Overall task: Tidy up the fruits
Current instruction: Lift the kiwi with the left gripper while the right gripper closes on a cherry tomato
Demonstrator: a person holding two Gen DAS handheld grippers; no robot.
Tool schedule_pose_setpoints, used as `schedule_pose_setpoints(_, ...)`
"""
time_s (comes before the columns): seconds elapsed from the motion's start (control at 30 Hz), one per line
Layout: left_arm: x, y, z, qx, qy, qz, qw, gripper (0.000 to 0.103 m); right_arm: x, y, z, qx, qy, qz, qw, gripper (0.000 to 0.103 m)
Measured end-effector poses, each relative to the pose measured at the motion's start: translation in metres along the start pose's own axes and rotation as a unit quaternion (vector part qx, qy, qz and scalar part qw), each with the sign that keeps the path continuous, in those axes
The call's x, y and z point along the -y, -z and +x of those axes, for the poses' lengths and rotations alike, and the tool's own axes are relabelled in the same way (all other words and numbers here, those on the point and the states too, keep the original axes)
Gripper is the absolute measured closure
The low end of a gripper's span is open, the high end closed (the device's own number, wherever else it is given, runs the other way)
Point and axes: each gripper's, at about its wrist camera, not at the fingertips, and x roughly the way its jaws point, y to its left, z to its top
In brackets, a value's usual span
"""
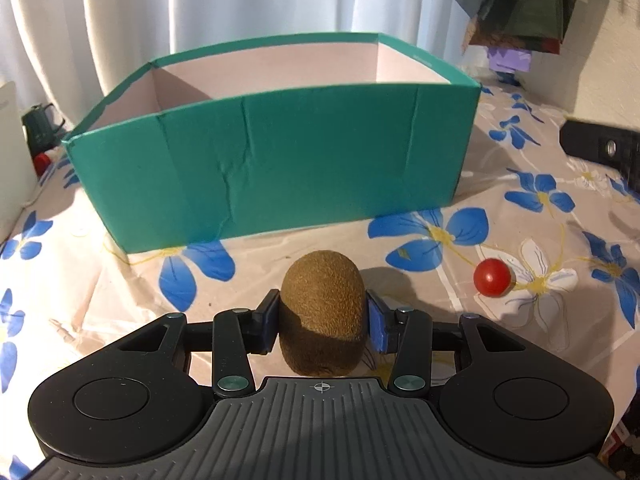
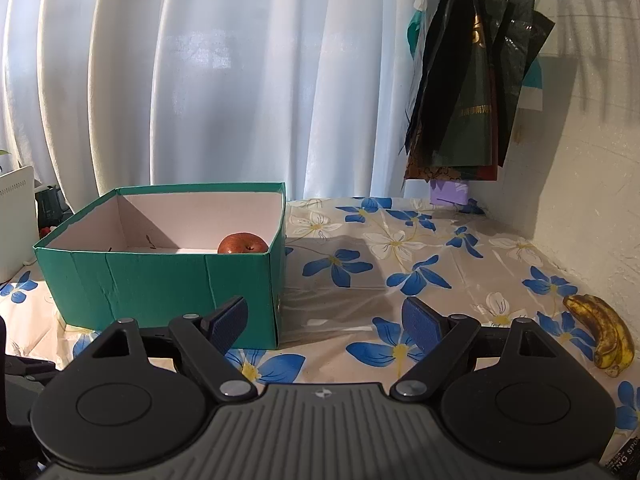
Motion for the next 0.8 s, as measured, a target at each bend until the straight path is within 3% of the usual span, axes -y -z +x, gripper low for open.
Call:
schedule_pose_setpoints(0.17, -0.025, -0.019, -0.033, 0.03, -0.029, -0.042, 0.9983, 0.055, 0.001, 0.006, 0.003, -0.009, 0.0, -0.001, 1.0, 0.02)
schedule_pose_setpoints(0.33, -0.047, -0.031, -0.056, 0.051, -0.053, -0.08, 0.9941, 0.055, -0.011, 0.024, 0.015, -0.042, -0.023, -0.018, 0.999, 0.034)
schedule_pose_setpoints(0.5, -0.054, -0.032, -0.06, 0.046, -0.061, -0.09, 0.993, 0.055, -0.029, 0.042, 0.034, -0.081, -0.045, -0.042, 0.995, 0.052)
schedule_pose_setpoints(0.73, -0.059, -0.028, -0.065, 0.043, -0.064, -0.092, 0.9928, 0.055, -0.041, 0.056, 0.051, -0.119, -0.058, -0.054, 0.99, 0.06)
schedule_pose_setpoints(0.8, -0.06, -0.028, -0.065, 0.042, -0.065, -0.093, 0.9927, 0.055, -0.043, 0.058, 0.055, -0.128, -0.059, -0.056, 0.988, 0.068)
